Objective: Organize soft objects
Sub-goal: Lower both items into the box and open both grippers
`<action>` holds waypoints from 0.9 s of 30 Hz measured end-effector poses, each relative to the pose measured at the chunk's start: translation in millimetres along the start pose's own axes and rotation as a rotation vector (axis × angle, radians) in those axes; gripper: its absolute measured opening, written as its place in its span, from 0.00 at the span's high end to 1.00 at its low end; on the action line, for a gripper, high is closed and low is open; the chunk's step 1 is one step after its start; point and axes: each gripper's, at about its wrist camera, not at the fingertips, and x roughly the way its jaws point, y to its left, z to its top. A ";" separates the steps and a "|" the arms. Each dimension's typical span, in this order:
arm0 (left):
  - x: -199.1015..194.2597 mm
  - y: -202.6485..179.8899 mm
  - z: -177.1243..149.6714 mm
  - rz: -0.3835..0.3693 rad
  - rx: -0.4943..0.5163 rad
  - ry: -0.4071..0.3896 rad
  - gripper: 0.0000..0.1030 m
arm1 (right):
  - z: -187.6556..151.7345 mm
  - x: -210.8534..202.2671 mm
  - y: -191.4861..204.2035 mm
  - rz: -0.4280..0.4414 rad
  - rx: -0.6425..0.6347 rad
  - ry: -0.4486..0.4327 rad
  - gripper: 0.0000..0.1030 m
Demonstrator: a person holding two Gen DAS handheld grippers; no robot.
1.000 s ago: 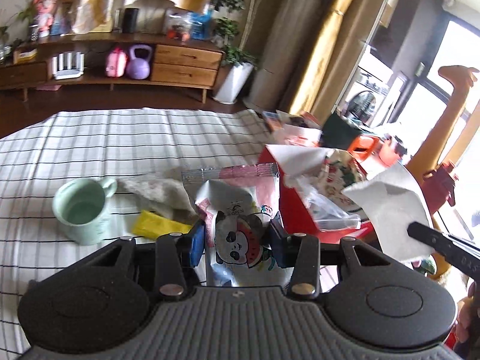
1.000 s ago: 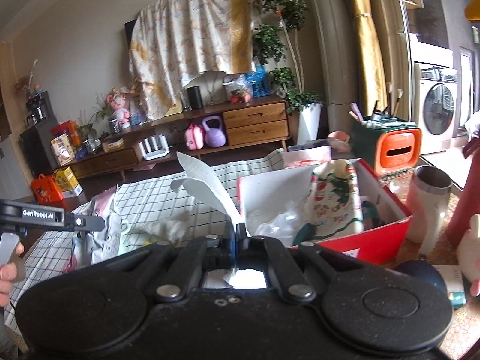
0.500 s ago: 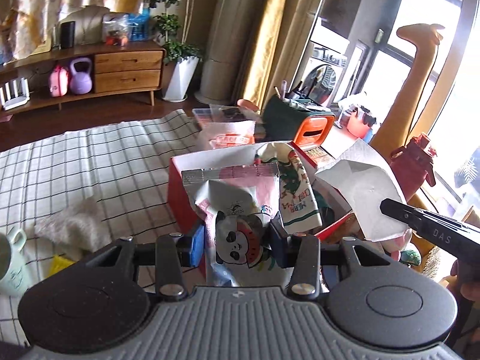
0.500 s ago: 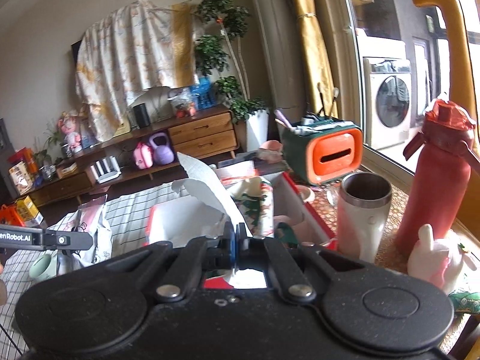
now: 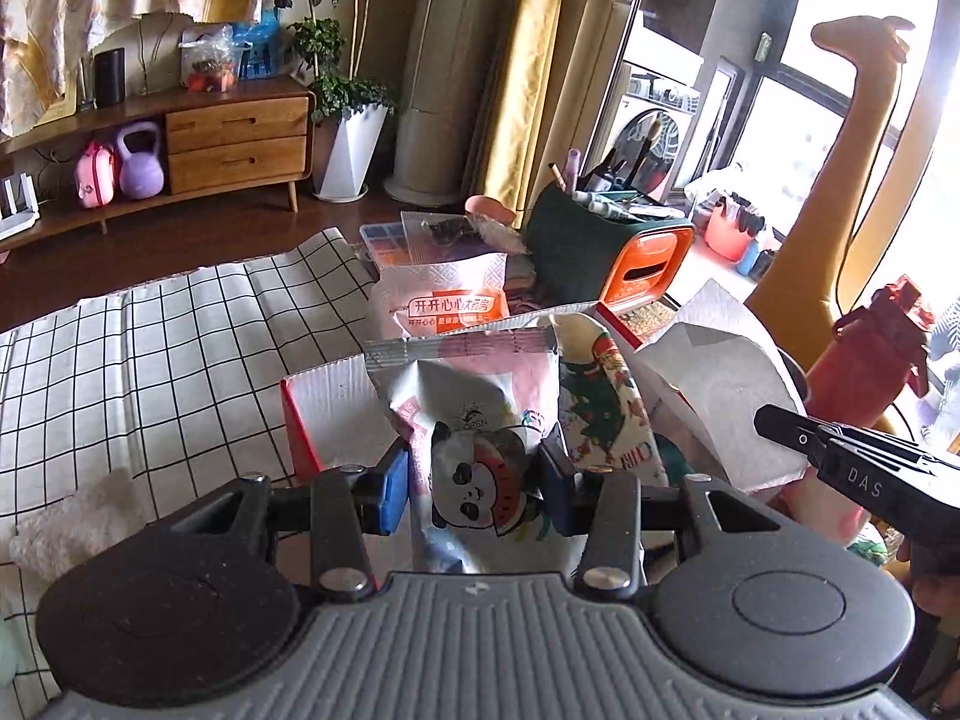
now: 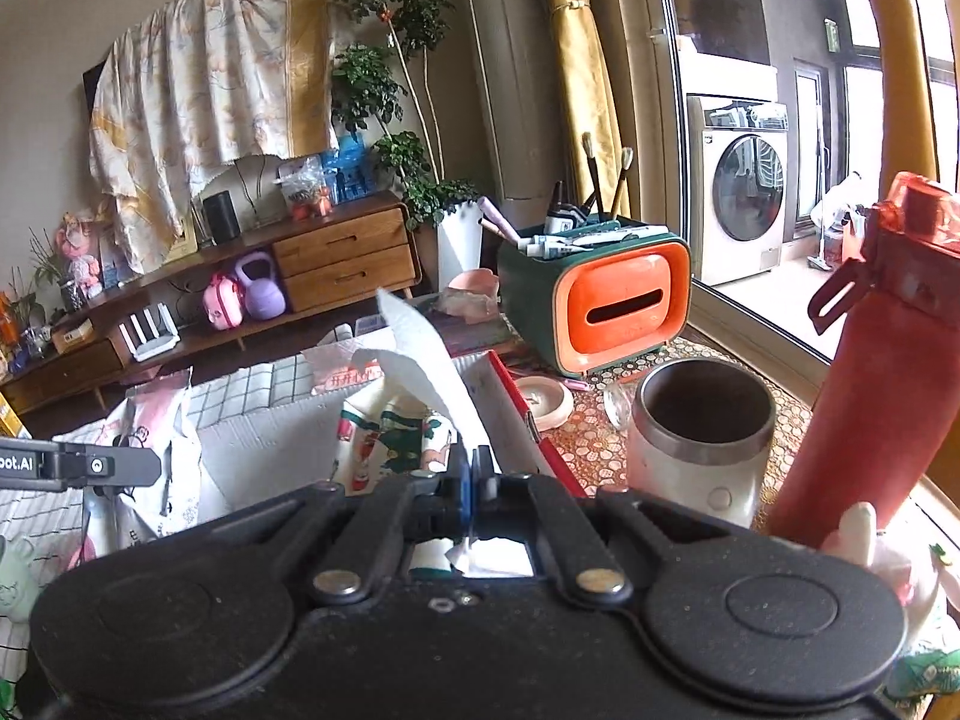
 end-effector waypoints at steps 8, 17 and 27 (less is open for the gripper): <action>47.7 -0.2 0.9 0.016 0.015 0.042 0.57 | -7.5 31.1 2.5 -0.050 -0.046 0.034 0.99; 82.8 -1.0 -7.5 0.046 0.028 0.100 0.57 | -17.8 44.3 7.9 -0.049 -0.062 0.061 0.94; 100.1 -4.4 -17.7 0.055 0.047 0.139 0.54 | -25.0 47.0 9.3 -0.042 -0.074 0.080 0.77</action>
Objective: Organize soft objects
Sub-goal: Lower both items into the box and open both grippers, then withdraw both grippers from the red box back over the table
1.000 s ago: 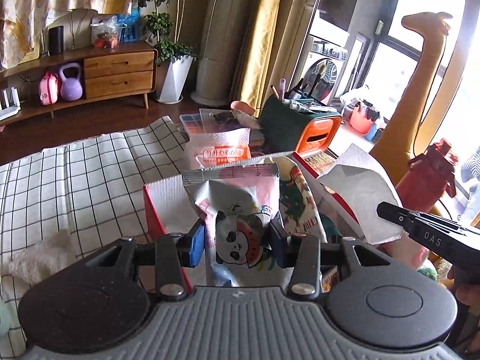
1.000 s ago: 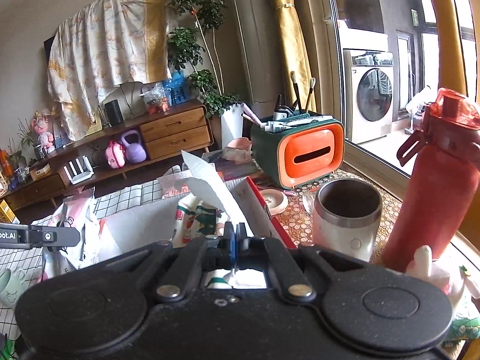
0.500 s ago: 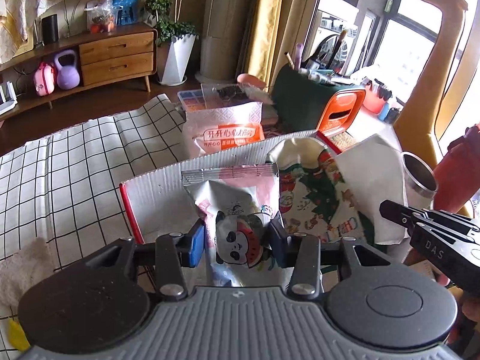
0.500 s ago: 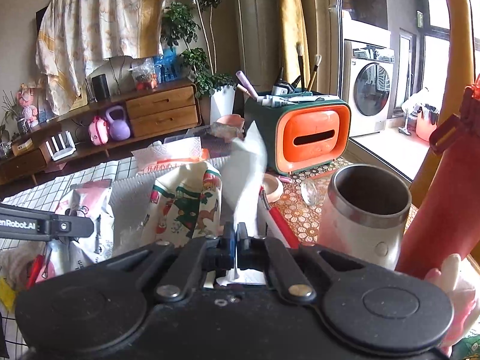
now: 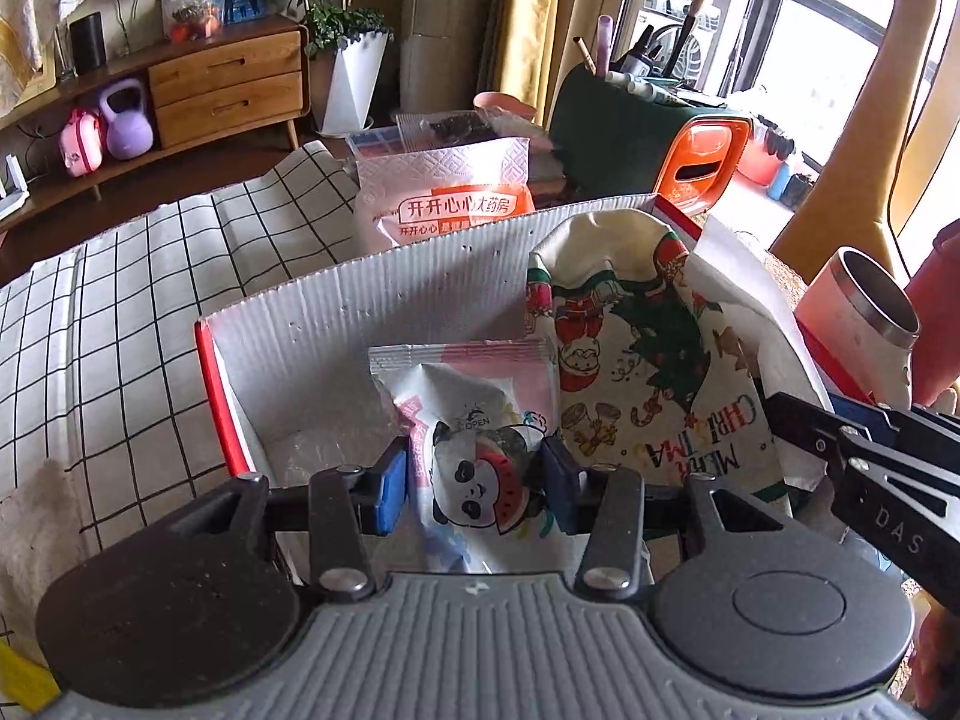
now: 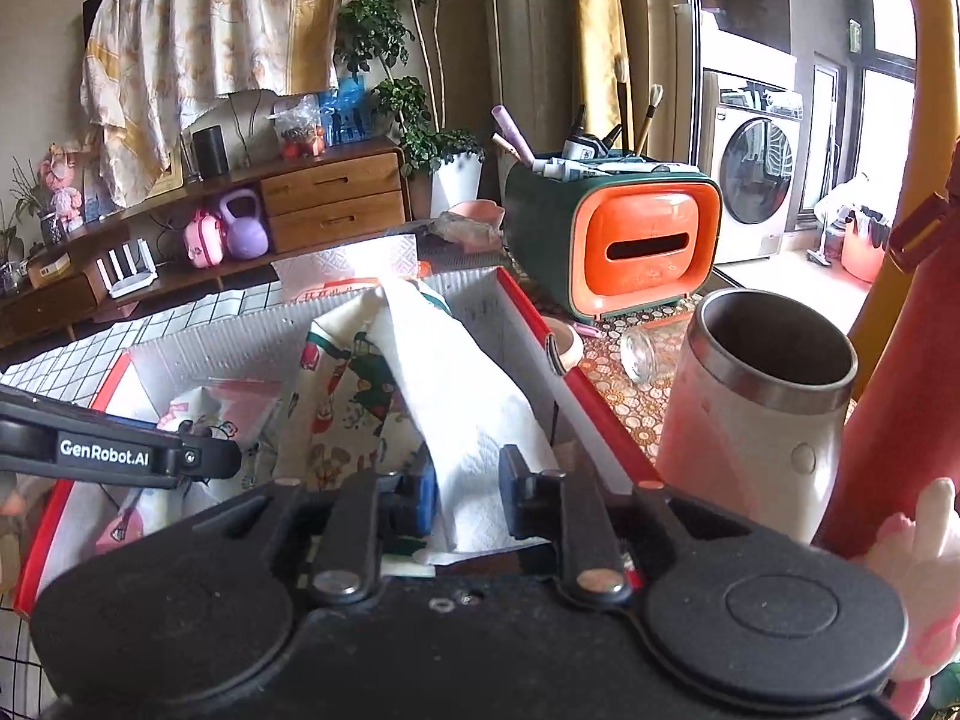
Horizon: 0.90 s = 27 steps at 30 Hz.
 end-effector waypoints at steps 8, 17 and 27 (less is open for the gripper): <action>-9.9 -0.3 -2.9 0.001 -0.021 -0.021 0.31 | -0.7 -7.8 -1.6 0.014 -0.001 0.010 0.55; -38.2 -2.4 -6.0 0.014 -0.009 -0.047 0.31 | -0.4 -28.1 6.3 0.029 -0.015 -0.006 0.33; -91.6 -2.5 -18.9 -0.002 -0.006 -0.095 0.31 | -0.2 -68.9 20.9 0.073 -0.037 -0.031 0.17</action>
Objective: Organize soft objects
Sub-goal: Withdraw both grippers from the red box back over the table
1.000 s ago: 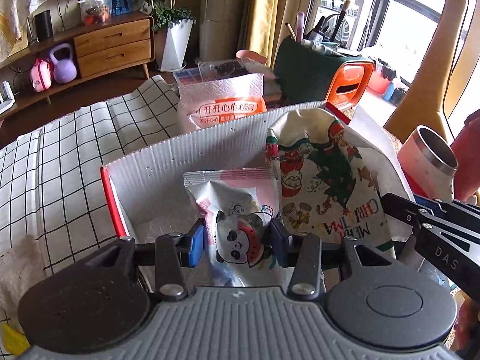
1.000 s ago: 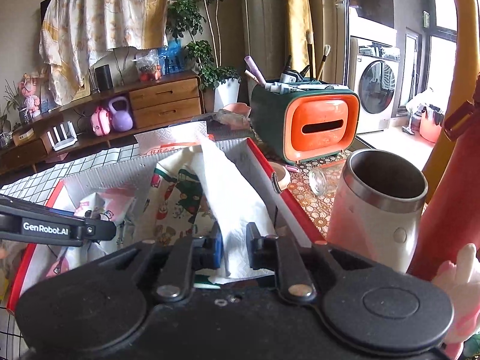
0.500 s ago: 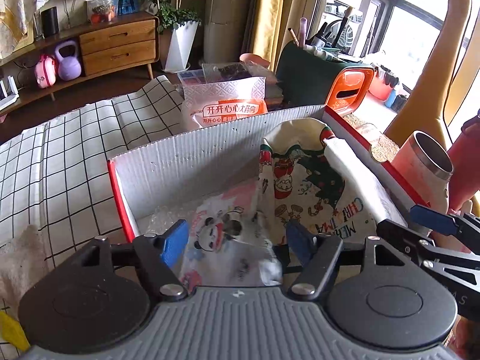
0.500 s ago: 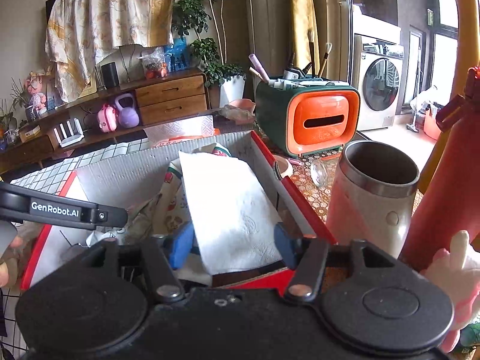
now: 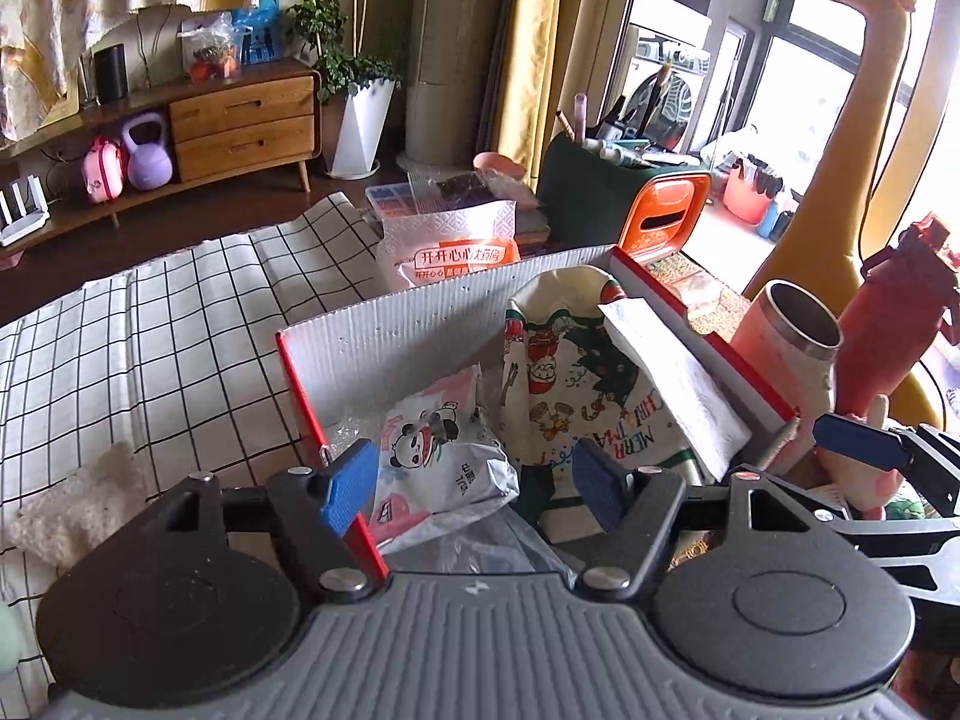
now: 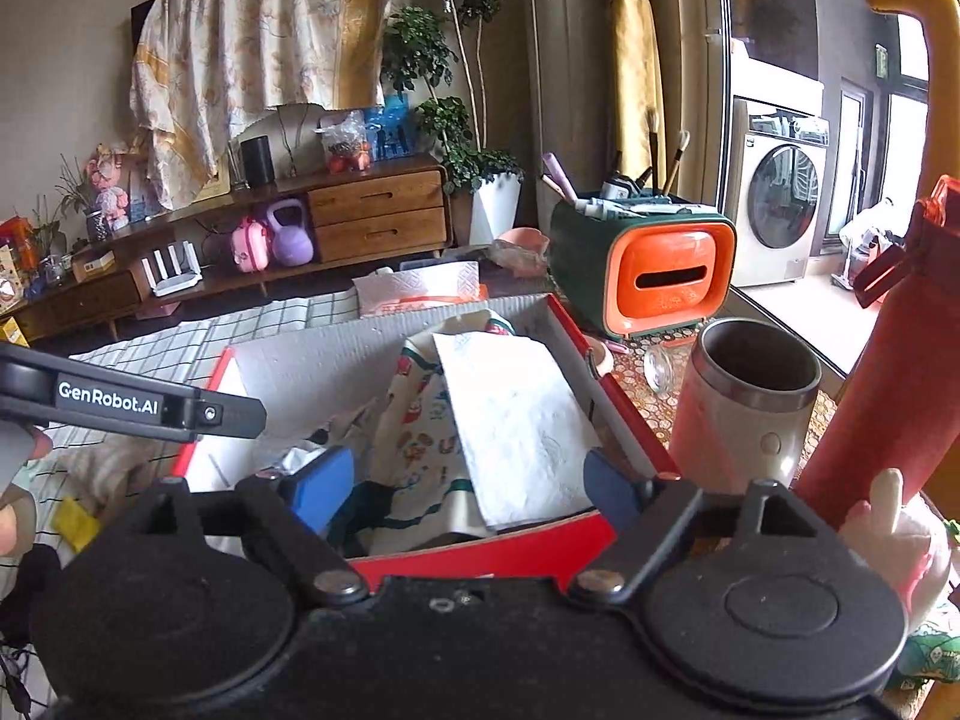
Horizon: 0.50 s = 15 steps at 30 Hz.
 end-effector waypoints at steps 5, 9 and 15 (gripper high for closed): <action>-29.5 1.3 -7.4 -0.007 0.005 -0.022 0.31 | 1.6 -20.6 8.2 0.028 0.007 -0.009 0.11; -51.7 5.2 -15.8 -0.013 0.005 -0.030 0.25 | -0.3 -34.6 19.5 0.052 -0.004 -0.006 0.07; -86.5 19.5 -31.6 -0.031 -0.013 -0.056 0.19 | -3.6 -53.0 41.3 0.087 -0.035 -0.007 0.03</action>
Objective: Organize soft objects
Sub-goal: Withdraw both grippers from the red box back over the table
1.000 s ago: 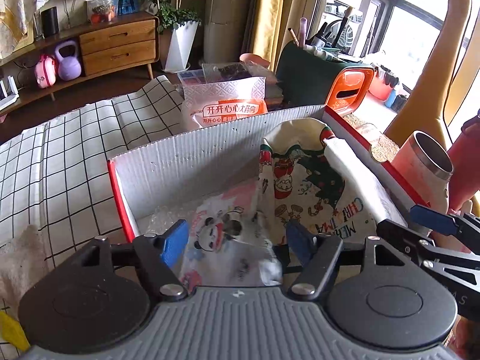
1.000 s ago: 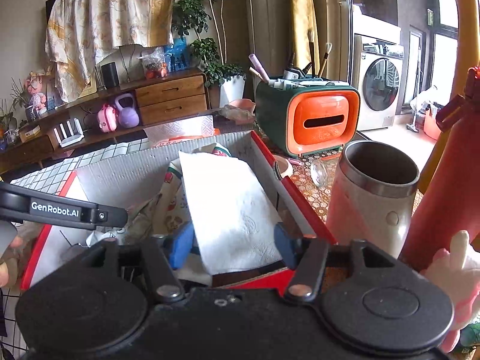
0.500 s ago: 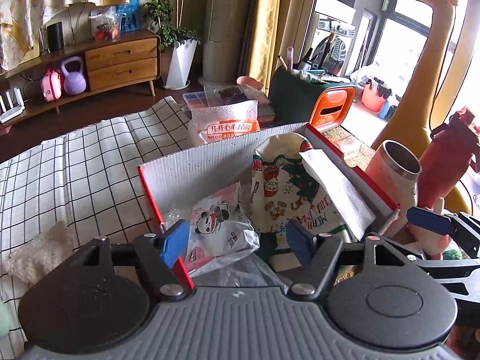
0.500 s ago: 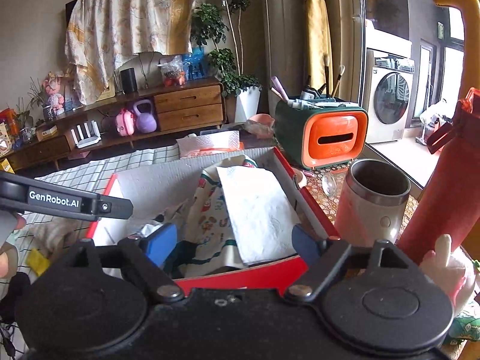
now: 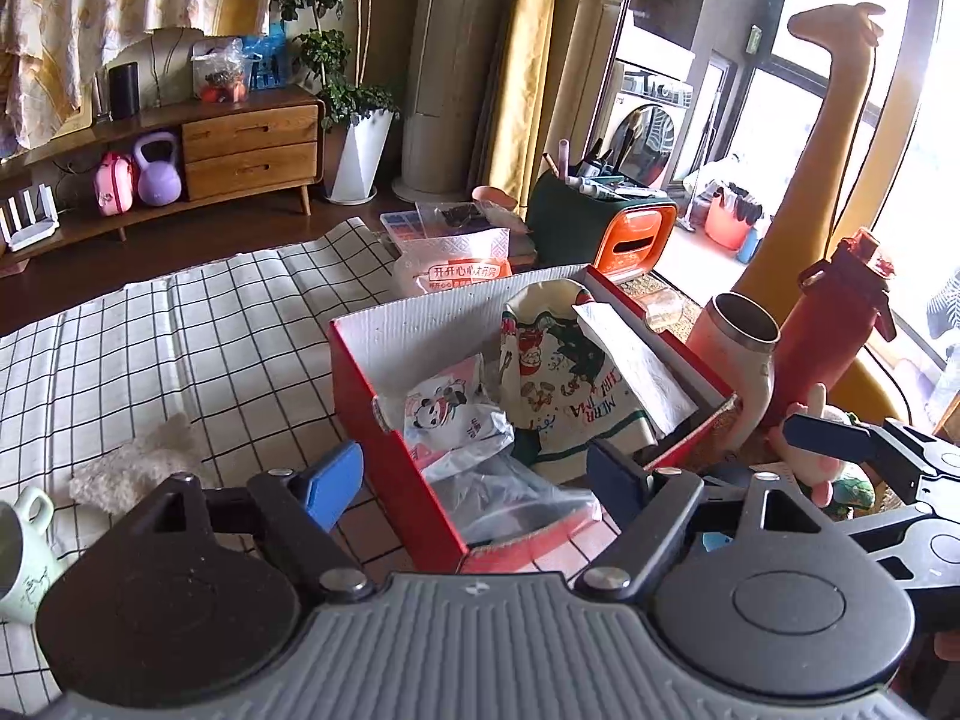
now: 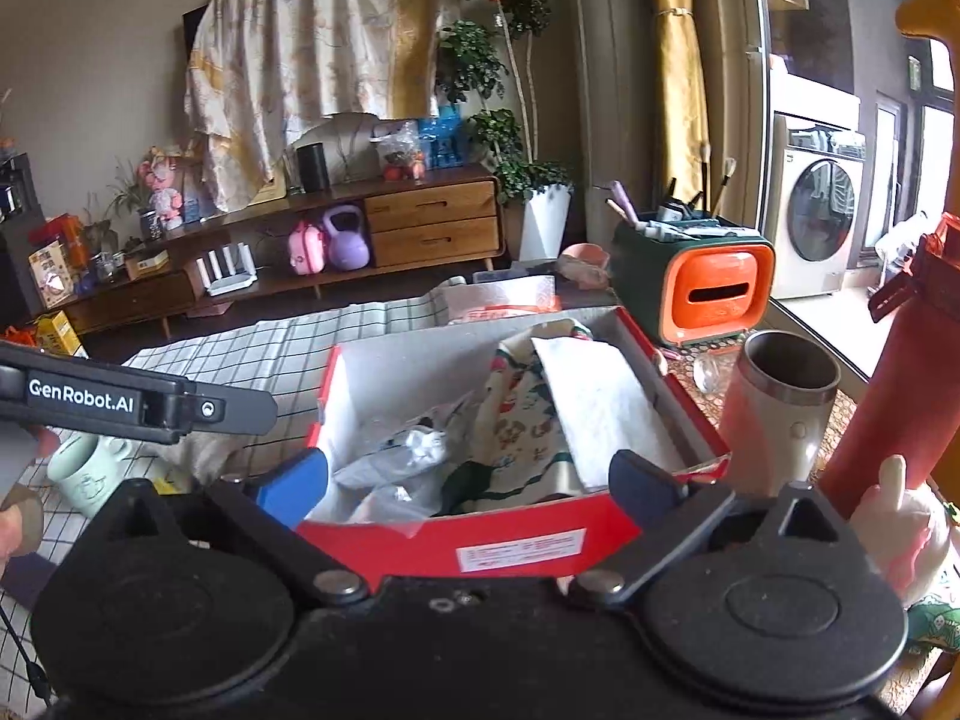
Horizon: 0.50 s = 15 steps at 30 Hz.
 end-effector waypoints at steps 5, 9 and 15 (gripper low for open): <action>-26.4 17.6 -13.6 0.003 -0.021 0.003 0.17 | -0.4 -10.6 20.3 0.036 -0.017 0.010 0.03; -49.8 35.6 -24.8 0.003 -0.036 -0.009 0.16 | -3.7 -20.4 38.0 0.071 -0.022 0.003 0.01; -88.0 67.3 -40.7 0.018 -0.074 -0.050 0.02 | -6.4 -26.9 65.4 0.131 -0.032 0.004 0.00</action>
